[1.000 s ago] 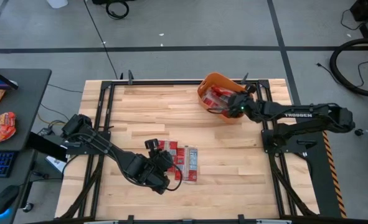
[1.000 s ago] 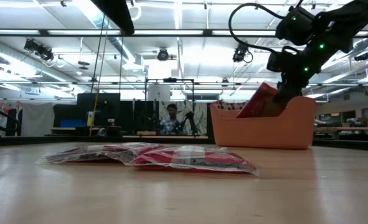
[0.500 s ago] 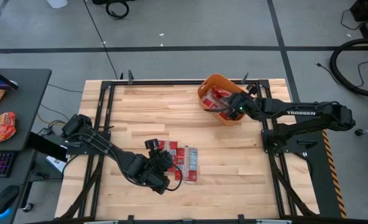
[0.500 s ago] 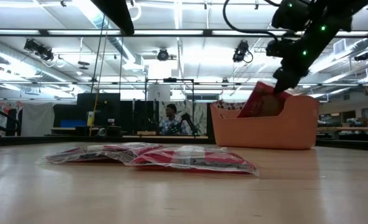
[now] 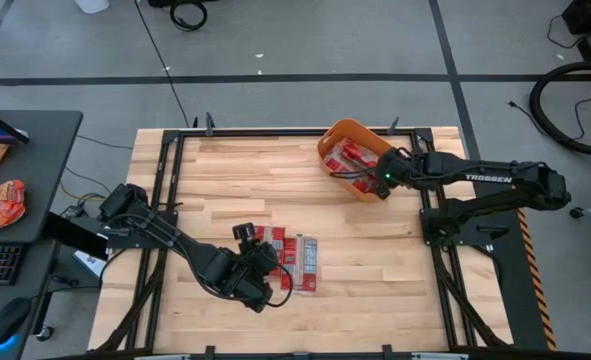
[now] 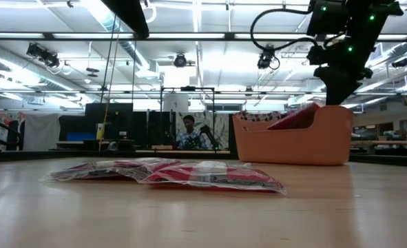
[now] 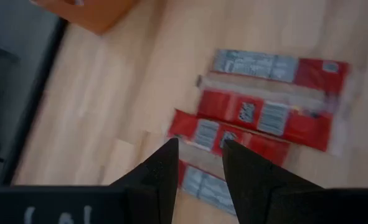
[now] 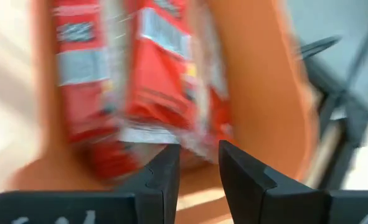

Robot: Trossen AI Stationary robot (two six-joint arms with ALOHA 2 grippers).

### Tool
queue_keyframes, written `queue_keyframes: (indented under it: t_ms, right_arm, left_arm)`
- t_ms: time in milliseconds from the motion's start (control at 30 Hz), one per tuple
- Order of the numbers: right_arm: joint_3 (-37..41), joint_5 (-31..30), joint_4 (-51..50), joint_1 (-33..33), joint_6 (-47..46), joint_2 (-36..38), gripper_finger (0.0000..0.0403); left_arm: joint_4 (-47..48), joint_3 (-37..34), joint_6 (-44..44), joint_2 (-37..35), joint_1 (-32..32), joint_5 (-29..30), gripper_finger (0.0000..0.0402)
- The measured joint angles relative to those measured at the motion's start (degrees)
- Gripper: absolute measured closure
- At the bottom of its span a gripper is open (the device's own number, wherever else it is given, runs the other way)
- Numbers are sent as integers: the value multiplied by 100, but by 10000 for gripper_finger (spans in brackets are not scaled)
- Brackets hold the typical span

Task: Sort popcorn bags into baskets
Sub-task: Put the red popcorn bag into the orange bin

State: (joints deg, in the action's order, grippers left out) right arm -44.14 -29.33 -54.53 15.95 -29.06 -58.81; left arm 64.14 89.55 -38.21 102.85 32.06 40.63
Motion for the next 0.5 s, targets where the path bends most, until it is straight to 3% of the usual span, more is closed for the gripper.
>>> queue_keyframes:
  t_ms: [67,167,367,500]
  right_arm:
    - [-77,296,-54,-97,-29,0,288]
    - [-259,154,-69,-308,9,0,288]
    - [-801,-627,-261,-636,-84,2,288]
    - [-879,-664,50,-857,83,-9,288]
  left_arm:
    - [-1,-1,1,6,-29,304,271]
    - [7,-3,164,41,-124,509,271]
    - [-41,-8,1103,120,-309,-203,271]
    - [-434,-44,1863,174,-359,-865,271]
